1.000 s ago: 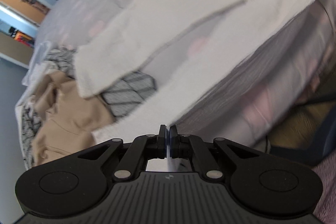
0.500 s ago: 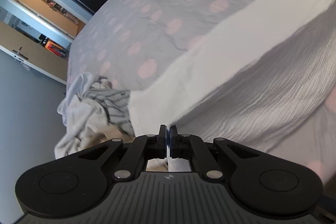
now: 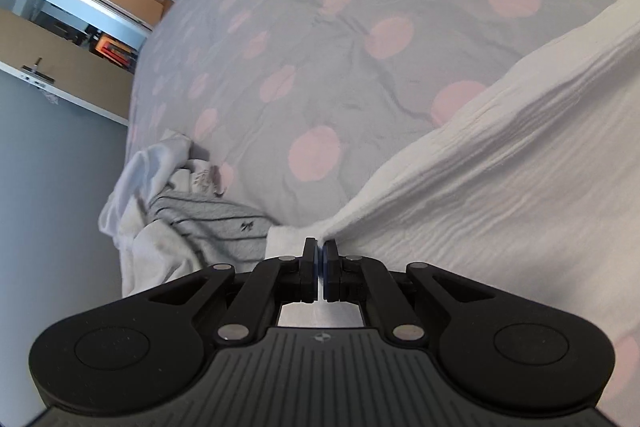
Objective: Fold clothes
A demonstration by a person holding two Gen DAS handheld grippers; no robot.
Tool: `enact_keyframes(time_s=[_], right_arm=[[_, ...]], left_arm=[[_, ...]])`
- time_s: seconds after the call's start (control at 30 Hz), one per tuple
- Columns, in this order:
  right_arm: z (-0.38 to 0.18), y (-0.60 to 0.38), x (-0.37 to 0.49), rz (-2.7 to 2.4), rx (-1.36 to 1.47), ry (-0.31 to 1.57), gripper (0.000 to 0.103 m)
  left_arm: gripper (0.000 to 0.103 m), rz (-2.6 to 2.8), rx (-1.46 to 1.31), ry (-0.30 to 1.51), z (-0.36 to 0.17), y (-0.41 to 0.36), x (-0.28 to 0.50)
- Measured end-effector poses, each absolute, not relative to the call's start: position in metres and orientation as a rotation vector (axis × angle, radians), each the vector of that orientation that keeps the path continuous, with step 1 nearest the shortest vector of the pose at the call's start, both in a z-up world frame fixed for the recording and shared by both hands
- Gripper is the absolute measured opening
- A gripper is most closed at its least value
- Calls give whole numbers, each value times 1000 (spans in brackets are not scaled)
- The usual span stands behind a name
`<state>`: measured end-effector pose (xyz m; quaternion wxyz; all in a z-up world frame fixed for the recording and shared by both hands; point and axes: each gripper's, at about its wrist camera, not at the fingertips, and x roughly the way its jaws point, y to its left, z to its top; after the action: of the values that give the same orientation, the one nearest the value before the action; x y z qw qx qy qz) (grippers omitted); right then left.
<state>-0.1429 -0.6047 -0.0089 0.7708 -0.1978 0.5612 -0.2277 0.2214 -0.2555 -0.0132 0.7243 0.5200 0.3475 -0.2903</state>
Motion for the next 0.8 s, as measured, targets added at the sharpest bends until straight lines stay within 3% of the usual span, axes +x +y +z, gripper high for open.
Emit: enact_keyframes(time_s=[0.27,0.47,0.53,0.6,0.8], right_arm=[[-54,-635,-115,-533,-368,1255,6],[-48,-645,-116,-575,-237,1181,15],[-40,-641,-119,-592,-228,1145,19],[-32,-633,-121,-636,-216,1108,24],[-12,-587,-139,-679,-149,1042,29]], left_arm=[[2,-619,1144,800,-61,-286,244],[21,-620,1157,796,-77,-287,244],[30,-641,1138,790,-72,-281,243],[45,-679,1091,785,-62,-274,245],[53,-773,961,737,-13,-238,230]])
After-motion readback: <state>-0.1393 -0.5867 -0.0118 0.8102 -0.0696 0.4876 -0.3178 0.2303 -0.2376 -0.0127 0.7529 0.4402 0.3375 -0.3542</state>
